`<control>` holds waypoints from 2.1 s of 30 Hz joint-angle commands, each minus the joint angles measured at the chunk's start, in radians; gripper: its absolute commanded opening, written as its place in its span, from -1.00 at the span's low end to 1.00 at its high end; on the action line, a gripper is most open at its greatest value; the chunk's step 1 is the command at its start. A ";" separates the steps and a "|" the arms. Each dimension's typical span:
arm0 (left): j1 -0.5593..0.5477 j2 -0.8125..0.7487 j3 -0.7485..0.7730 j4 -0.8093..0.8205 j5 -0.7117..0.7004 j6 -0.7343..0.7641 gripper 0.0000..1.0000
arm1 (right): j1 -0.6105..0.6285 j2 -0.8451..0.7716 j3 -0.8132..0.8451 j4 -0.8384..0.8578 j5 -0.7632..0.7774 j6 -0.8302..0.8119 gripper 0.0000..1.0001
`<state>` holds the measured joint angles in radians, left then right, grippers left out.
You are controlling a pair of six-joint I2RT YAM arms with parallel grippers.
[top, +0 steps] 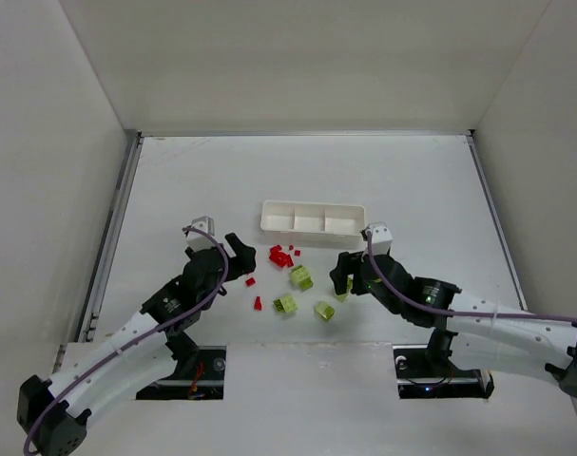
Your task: Sort the legos into containers by color
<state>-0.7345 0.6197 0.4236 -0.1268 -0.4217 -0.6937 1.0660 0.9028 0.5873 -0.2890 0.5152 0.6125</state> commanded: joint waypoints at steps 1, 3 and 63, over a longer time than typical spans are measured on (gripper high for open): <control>-0.012 -0.011 0.001 0.036 -0.008 -0.012 0.50 | -0.005 -0.022 0.025 -0.010 -0.003 -0.033 0.64; -0.025 -0.026 -0.026 0.076 0.003 -0.007 0.49 | -0.004 -0.030 0.023 -0.025 -0.003 -0.037 0.64; -0.250 0.152 -0.040 0.395 0.027 0.028 0.02 | -0.096 0.288 0.080 0.002 0.031 0.148 -0.45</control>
<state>-0.9924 0.8013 0.3855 0.2394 -0.3996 -0.6441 0.9939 1.2804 0.6613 -0.3286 0.5262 0.7460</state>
